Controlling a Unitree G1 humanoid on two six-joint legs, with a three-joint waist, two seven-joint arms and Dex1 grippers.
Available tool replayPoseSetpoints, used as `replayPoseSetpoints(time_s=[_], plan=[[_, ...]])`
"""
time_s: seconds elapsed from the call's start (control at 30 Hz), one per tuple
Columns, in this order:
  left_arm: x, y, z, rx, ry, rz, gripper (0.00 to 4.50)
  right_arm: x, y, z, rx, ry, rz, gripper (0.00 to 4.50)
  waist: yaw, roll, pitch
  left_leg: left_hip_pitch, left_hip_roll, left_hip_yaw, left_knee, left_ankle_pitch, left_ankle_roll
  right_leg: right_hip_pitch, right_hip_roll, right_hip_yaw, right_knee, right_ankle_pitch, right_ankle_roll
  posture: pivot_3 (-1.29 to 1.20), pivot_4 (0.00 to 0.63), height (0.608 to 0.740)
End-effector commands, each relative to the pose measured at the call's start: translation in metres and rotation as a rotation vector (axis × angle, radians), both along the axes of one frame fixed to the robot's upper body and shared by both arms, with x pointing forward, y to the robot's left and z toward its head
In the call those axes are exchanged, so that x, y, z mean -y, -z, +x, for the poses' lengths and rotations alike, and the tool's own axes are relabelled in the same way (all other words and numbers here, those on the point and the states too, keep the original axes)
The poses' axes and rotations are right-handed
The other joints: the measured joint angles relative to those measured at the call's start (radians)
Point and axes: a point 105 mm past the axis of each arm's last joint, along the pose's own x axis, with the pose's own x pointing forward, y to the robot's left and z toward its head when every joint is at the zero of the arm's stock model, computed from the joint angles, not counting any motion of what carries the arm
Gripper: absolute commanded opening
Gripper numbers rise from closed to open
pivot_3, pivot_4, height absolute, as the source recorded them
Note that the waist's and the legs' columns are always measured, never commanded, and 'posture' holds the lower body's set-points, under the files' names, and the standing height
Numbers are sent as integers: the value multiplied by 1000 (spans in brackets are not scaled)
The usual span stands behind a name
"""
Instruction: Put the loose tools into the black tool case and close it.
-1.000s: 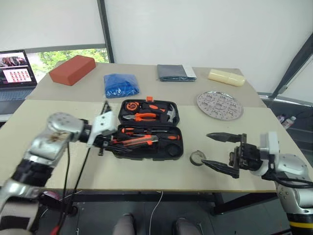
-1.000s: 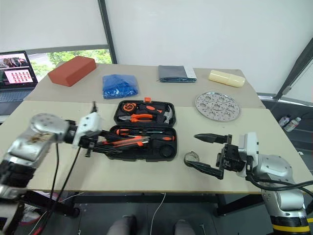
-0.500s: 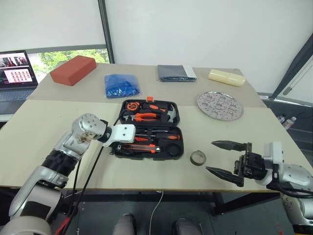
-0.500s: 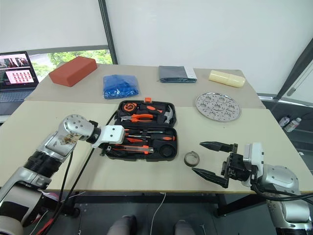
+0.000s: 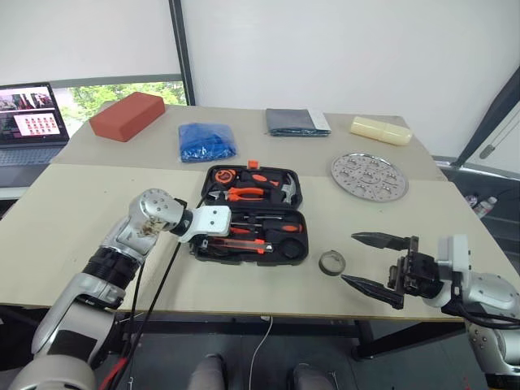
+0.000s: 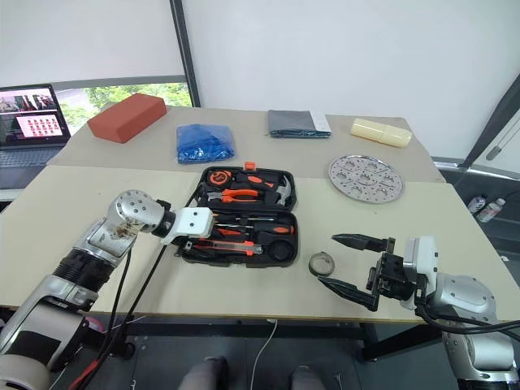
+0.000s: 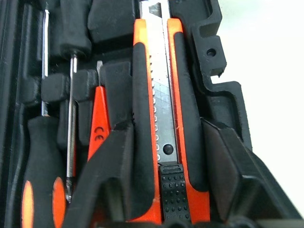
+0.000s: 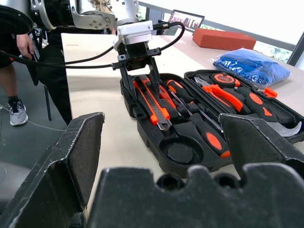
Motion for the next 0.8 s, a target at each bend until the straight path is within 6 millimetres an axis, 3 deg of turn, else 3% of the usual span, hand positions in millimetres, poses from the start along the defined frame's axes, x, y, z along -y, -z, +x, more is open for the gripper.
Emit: replayPoseSetpoints(time_s=[0.03, 0.07, 0.13, 0.27, 0.3, 0.33, 0.43, 0.47, 0.5, 0.57, 0.67, 0.8], plan=[[14, -40, 4, 20, 37, -315, 3928, -3, -10, -1, 38, -2, 7, 4500, -1, 0, 0, 0, 0, 0, 0, 0, 0, 0, 0, 0, 0, 0, 1, 0, 150, 740], [13, -57, 8, -15, 10, -455, 4203, -3, -10, 0, 36, 1, 12, 4500, -1, 0, 0, -1, 0, 0, 0, 0, 0, 0, 0, 0, 0, 1, 1, 0, 150, 740], [3, -72, 9, -81, -12, -577, 4203, -4, -11, 2, 28, 10, 34, 4500, -3, 0, 0, -3, 0, -1, 1, 0, 0, -1, 0, 0, 1, 2, 1, 0, 150, 740], [-10, -66, 7, -159, -61, -639, 4203, -3, -11, 5, 23, 20, 33, 4500, -19, 1, 0, -3, 0, -3, 2, 0, 1, -3, 2, 0, 2, 2, 1, 0, 150, 740], [-11, -59, 5, -155, -67, -620, 3662, -2, -11, 6, 22, 23, 34, 4500, -20, 2, -1, -3, 0, -3, 1, 0, 1, -2, 2, 0, 2, 2, 1, 0, 150, 740], [-12, -48, 3, -147, -66, -582, 3517, -2, -11, 6, 21, 26, 34, 4500, -19, 2, -1, -2, 0, -3, 1, 0, 1, -1, 2, 0, 2, 2, 1, 0, 150, 740], [-9, -27, -2, -131, -76, -545, 2359, -2, -11, 8, 17, 37, 38, 4500, -18, 2, -1, -1, 0, -3, 1, 0, 1, -1, 2, 0, 2, 2, 0, 0, 150, 740], [-6, -18, -5, -135, -67, -527, 2258, -2, -9, 7, 14, 42, 39, 4500, -17, 2, -1, -1, 0, -3, 1, 0, 1, -1, 2, 0, 2, 3, -1, 0, 150, 740], [-2, -9, -7, -137, -68, -505, 1657, -1, -8, 7, 8, 46, 40, 4500, -12, 2, -1, -2, 0, -3, 2, 0, 1, -1, 2, 0, 2, 3, -2, 0, 150, 740], [0, 6, -8, -148, -88, -458, 1165, -1, -5, 5, -1, 50, 40, 4500, -6, 2, -1, -3, 0, -3, 2, 0, 1, -1, 1, 0, 2, 3, -2, 0, 150, 740], [-1, 16, 0, -147, -148, -421, 75, -1, -4, 4, -7, 50, 39, 4500, -3, 2, -1, -4, -1, -3, 3, 0, 1, -1, 1, 0, 2, 3, -2, 0, 150, 740], [1, 33, -1, -188, -147, -334, 75, 2, -4, 0, -17, 50, 33, 4500, -3, 4, -2, -3, -1, -3, 3, 1, 2, 0, 1, 0, 2, 2, 1, 0, 150, 740]])
